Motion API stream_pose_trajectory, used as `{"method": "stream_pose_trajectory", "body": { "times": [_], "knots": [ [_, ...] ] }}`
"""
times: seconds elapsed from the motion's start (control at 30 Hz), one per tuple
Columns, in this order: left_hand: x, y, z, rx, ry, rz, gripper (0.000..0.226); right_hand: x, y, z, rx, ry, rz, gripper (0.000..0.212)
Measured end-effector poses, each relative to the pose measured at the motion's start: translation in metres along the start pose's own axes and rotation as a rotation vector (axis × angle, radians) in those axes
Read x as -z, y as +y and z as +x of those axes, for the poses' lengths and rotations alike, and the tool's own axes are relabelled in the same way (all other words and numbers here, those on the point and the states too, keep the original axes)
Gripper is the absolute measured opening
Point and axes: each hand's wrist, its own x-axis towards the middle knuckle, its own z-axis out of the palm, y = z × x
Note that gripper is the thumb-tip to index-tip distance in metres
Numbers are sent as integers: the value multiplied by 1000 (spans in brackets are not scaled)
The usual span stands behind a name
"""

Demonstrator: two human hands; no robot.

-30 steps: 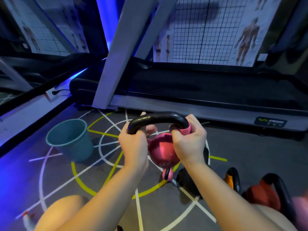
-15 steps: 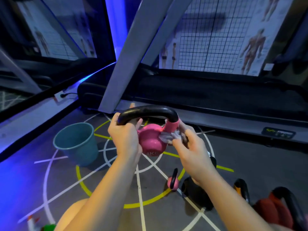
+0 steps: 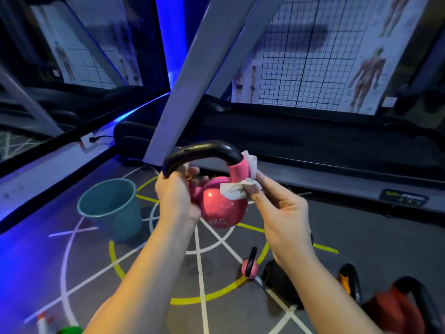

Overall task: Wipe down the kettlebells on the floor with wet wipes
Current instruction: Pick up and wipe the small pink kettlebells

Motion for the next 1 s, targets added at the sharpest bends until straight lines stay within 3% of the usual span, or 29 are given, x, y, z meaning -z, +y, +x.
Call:
{"method": "stream_pose_trajectory", "body": {
  "times": [0.13,0.2,0.33,0.47,0.53,0.63,0.73,0.8,0.87,1.0],
  "knots": [
    [-3,4,5,72,-3,-10,4,1,-7,-1,42,-84,-65,35],
    [-3,10,5,50,-21,19,10,-3,-9,-5,58,-89,-79,38],
    [2,16,-2,24,-71,12,16,-18,-8,-18,250,23,-246,37],
    [7,20,-7,26,-92,12,24,-40,-22,-21,333,110,-127,33],
    [7,24,-10,15,-95,1,24,-50,-29,-17,354,118,-109,32],
    [9,31,-11,-17,-70,15,27,-53,-31,-5,411,48,-273,34],
    [15,39,-7,-131,-88,78,36,-40,-34,7,294,-225,-348,42],
    [18,44,-5,-238,-109,137,23,-30,-37,10,125,-393,-369,55],
    [20,44,-4,-327,-100,239,13,-25,-33,3,3,-426,-459,65],
    [23,25,-2,-396,-67,430,18,-15,-7,-9,-69,-341,-565,73]
  ]
}}
